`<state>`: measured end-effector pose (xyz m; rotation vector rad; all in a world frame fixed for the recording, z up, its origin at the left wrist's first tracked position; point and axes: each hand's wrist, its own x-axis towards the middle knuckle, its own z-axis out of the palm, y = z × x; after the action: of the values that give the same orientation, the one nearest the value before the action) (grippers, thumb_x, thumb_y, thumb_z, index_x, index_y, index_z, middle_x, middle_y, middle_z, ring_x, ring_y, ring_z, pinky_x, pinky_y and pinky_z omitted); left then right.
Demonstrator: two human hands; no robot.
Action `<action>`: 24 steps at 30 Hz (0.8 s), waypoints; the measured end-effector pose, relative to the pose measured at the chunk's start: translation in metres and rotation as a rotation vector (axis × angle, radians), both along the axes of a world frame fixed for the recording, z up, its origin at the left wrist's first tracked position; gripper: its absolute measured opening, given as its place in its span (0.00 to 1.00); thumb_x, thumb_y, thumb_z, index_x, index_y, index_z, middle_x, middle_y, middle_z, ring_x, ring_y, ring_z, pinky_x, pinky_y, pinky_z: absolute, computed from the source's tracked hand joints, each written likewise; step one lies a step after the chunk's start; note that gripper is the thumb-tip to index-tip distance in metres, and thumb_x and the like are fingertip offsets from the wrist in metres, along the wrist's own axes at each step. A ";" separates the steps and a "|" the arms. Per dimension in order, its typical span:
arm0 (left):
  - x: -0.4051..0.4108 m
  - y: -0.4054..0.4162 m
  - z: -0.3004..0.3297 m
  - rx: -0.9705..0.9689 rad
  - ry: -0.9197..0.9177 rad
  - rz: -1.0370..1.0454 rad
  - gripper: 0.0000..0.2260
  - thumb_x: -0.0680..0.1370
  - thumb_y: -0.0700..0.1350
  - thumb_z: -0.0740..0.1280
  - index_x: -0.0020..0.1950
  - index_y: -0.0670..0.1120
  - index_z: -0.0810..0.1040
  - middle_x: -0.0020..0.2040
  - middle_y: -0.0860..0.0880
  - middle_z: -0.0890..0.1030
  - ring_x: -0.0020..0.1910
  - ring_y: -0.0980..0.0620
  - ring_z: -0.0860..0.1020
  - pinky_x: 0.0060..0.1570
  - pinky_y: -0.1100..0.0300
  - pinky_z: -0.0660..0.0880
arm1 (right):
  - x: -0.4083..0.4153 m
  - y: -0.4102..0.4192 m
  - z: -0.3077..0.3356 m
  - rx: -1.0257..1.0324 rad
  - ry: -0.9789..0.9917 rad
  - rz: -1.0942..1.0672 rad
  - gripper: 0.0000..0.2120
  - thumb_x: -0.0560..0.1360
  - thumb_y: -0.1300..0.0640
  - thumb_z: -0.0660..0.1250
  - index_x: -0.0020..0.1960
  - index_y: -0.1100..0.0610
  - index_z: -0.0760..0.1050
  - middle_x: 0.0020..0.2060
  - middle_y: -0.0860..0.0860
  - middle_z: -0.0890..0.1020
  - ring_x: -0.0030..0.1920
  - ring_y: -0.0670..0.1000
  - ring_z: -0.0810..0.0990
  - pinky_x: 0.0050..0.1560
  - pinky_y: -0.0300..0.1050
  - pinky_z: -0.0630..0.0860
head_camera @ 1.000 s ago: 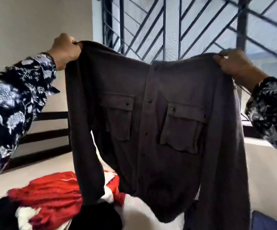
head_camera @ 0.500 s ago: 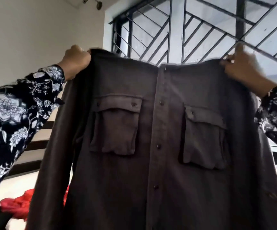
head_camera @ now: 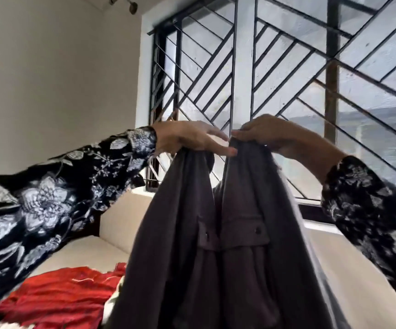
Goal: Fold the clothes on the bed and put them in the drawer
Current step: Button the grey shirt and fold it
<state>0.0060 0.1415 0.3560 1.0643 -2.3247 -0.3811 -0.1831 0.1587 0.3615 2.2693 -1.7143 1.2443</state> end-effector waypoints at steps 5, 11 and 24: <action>-0.018 -0.002 -0.015 0.193 0.045 -0.086 0.15 0.72 0.52 0.74 0.55 0.46 0.81 0.43 0.52 0.86 0.41 0.56 0.84 0.39 0.64 0.80 | 0.002 0.009 -0.020 0.046 -0.062 0.207 0.12 0.76 0.52 0.69 0.37 0.59 0.81 0.35 0.58 0.79 0.37 0.51 0.73 0.38 0.45 0.68; -0.032 -0.030 -0.036 0.191 0.343 0.064 0.06 0.74 0.42 0.70 0.48 0.40 0.80 0.44 0.44 0.82 0.41 0.48 0.80 0.43 0.60 0.78 | 0.014 -0.003 -0.039 -0.231 -0.004 -0.135 0.11 0.75 0.46 0.69 0.44 0.54 0.76 0.39 0.50 0.78 0.44 0.50 0.75 0.41 0.42 0.65; -0.017 -0.065 -0.038 0.301 0.840 0.171 0.07 0.78 0.36 0.58 0.41 0.41 0.71 0.35 0.44 0.77 0.28 0.50 0.77 0.29 0.63 0.76 | 0.073 -0.030 -0.107 -0.014 -0.208 -0.285 0.16 0.71 0.46 0.66 0.53 0.55 0.74 0.46 0.52 0.77 0.49 0.56 0.77 0.45 0.46 0.70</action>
<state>-0.0112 0.0767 0.3184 0.9683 -1.4483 -0.9250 -0.1099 0.1286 0.2543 1.8568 -2.0013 1.4595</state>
